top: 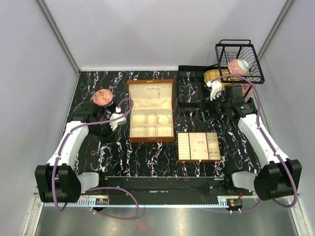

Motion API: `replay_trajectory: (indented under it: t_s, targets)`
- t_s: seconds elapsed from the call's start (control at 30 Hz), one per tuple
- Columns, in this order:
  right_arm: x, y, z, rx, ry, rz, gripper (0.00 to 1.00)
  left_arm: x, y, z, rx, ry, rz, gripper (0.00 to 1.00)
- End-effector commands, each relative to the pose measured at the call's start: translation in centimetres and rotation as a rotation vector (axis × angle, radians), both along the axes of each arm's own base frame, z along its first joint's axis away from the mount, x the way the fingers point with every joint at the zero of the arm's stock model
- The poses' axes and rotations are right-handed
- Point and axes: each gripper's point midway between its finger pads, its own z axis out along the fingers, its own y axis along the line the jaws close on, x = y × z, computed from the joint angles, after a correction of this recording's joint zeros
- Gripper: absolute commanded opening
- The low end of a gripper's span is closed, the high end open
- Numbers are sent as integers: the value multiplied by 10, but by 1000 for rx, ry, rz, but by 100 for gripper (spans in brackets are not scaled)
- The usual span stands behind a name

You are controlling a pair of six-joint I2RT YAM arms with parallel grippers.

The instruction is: Organize the mixed jewelry

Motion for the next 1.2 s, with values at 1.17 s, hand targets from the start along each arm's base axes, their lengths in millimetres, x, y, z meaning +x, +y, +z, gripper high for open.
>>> replay_trajectory:
  t_s: [1.17]
  targets:
    - [-2, 25, 16, 42, -35, 85, 100, 41, 24, -94, 207, 36, 46, 0]
